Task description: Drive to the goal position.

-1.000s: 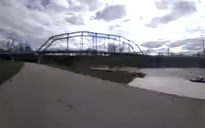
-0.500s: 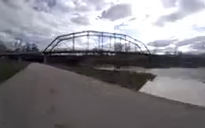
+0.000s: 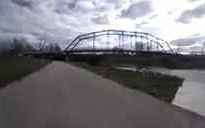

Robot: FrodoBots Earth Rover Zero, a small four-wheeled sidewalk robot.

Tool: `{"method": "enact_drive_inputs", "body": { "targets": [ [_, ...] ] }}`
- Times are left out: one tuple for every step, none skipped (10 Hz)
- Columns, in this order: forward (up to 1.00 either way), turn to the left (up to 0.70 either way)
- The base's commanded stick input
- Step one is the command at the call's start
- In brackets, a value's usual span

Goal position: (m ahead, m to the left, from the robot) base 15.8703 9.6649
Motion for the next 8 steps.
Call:
{"method": "enact_drive_inputs", "body": {
  "targets": [
    [1.00, 0.35],
    [1.00, 0.16],
    [1.00, 0.00],
    [1.00, 0.00],
    [1.00, 0.00],
    [1.00, 0.00],
    [1.00, 0.00],
    [1.00, 0.00]
  ]
}}
